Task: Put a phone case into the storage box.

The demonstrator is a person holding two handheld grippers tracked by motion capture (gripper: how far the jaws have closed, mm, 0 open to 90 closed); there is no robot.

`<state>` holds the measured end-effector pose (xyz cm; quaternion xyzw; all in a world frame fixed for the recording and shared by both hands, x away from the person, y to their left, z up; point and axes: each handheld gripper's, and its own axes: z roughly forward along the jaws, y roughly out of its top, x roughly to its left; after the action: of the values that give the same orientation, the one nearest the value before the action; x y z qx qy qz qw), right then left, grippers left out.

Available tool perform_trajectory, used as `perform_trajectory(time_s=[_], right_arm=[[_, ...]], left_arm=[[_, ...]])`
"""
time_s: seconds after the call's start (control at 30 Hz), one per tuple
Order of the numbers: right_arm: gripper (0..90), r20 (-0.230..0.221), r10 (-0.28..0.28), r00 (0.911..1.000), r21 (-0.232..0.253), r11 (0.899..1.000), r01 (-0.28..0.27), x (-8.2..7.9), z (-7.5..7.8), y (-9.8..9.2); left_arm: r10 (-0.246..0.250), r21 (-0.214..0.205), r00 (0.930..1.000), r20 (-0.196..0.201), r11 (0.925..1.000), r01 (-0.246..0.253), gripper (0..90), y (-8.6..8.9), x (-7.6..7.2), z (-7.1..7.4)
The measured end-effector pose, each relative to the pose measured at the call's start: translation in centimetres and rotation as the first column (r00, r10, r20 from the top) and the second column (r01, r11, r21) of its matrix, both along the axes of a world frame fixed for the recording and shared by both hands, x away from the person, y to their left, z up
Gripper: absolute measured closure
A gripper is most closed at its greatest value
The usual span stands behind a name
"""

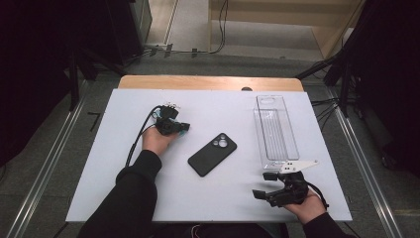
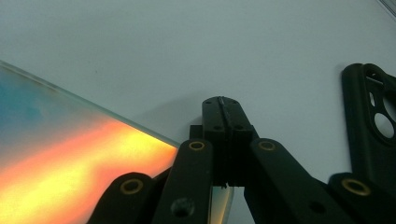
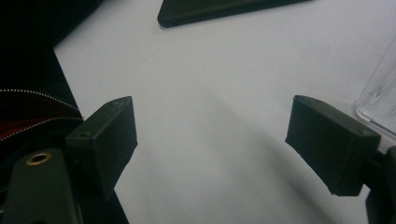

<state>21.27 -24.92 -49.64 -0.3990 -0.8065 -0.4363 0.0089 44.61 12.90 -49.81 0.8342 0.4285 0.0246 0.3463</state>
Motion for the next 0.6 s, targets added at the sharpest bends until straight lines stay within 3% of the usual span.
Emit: perform_trajectory(time_s=[0.6], right_arm=[[14.3, 0.002, -0.002, 1.0000, 0.005, 1.000, 0.002, -0.1, 0.1, -0.1]], left_arm=[[0.035, -0.011, 0.9986, -0.041, 0.9993, -0.035, 90.0, 3.1, -1.8, 0.2]])
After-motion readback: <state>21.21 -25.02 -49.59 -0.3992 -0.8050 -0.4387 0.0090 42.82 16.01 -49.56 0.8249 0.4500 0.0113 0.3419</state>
